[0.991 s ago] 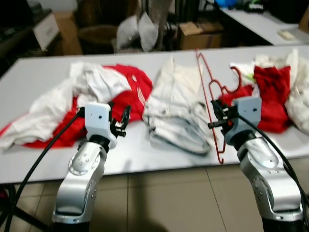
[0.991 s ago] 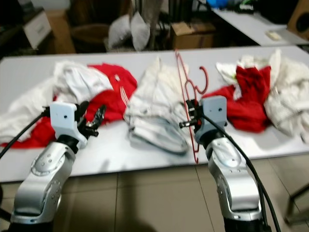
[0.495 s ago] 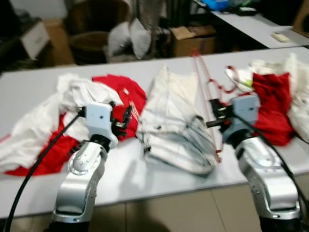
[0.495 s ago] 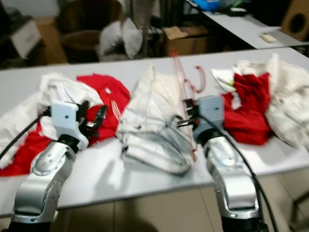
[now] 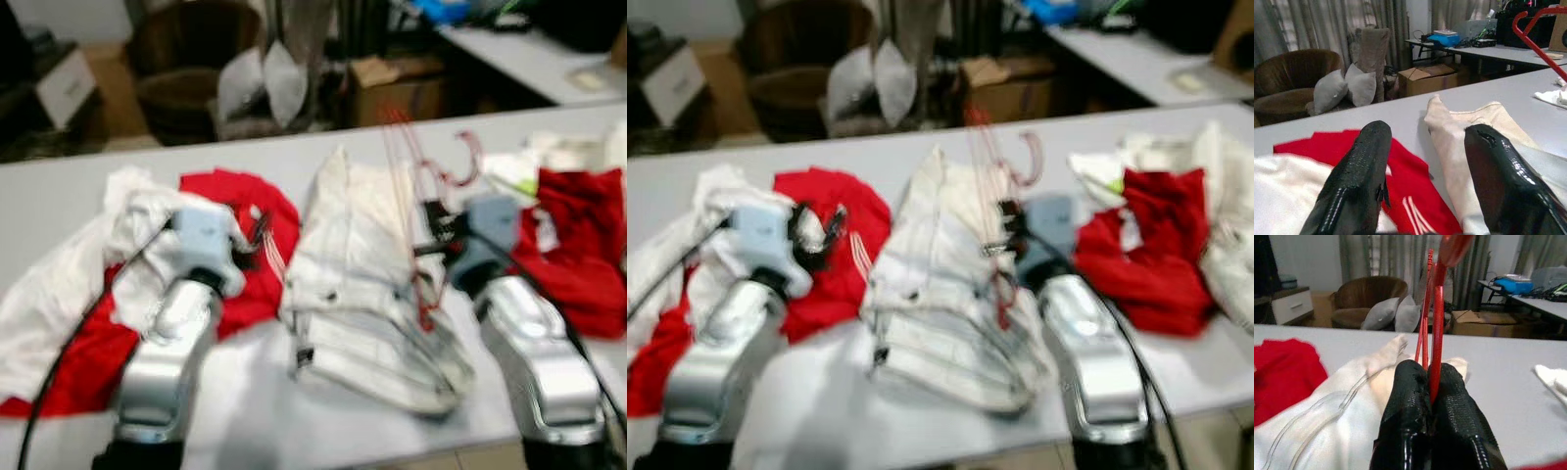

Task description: Hang hanger

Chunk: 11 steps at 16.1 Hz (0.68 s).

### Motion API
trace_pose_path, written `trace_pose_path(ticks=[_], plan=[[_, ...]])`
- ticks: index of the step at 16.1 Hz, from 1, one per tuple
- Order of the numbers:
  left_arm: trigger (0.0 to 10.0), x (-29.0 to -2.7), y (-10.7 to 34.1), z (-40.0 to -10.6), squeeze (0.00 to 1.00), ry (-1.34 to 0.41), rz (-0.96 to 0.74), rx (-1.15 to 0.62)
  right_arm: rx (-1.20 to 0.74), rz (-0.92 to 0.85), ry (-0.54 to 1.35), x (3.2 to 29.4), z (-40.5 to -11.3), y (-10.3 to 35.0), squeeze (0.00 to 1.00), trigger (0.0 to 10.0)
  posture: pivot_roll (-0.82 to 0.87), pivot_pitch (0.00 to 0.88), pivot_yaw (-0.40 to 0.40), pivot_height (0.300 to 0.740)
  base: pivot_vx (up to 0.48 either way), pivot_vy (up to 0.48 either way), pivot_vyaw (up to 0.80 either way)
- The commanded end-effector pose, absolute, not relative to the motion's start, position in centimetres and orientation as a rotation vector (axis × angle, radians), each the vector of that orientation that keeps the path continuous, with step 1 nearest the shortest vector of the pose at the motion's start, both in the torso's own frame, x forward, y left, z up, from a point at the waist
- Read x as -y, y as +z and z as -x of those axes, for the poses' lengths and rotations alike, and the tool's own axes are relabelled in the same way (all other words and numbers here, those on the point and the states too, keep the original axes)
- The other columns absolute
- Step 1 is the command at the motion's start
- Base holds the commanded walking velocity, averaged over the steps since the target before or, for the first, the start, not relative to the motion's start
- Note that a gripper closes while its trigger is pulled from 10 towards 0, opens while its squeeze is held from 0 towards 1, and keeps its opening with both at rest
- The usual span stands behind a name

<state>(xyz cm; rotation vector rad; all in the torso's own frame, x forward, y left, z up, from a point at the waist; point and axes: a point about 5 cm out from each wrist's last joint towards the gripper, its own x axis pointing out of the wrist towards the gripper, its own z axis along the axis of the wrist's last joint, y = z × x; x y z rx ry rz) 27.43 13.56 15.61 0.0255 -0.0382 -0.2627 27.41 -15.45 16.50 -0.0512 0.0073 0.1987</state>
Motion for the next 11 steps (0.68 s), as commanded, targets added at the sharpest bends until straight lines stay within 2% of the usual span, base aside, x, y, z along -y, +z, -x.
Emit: trace_pose_path(ticks=[1, 3, 7, 11], plan=[[10.0, -14.38, 15.92, -27.55, 0.0, -0.251, -0.044, 0.047, 0.01, 0.041, 0.205, 14.96, -27.4, 16.84, 0.0, 10.0, -0.17, 0.0, 0.053, 0.74, 0.0, 0.0, 0.0], [10.0, -14.27, 15.87, -27.66, 0.0, -0.263, -0.037, 0.048, 0.001, 0.028, 0.197, 15.02, -27.41, 16.7, 0.0, 10.0, -0.17, 0.0, 0.057, 0.74, 0.0, 0.403, -0.26], [10.0, -14.29, 15.89, -27.8, 0.0, -0.265, -0.041, 0.051, 0.004, 0.027, 0.196, 15.0, -27.45, 16.74, 0.0, 10.0, -0.18, 0.0, 0.059, 0.74, 0.0, 0.48, -0.74], [10.0, -14.37, 15.9, -27.82, 0.0, -0.262, -0.04, 0.051, 0.013, 0.035, 0.205, 14.92, -27.44, 16.84, 0.0, 10.0, -0.17, 0.0, 0.055, 0.74, 0.0, 0.48, 0.0]])
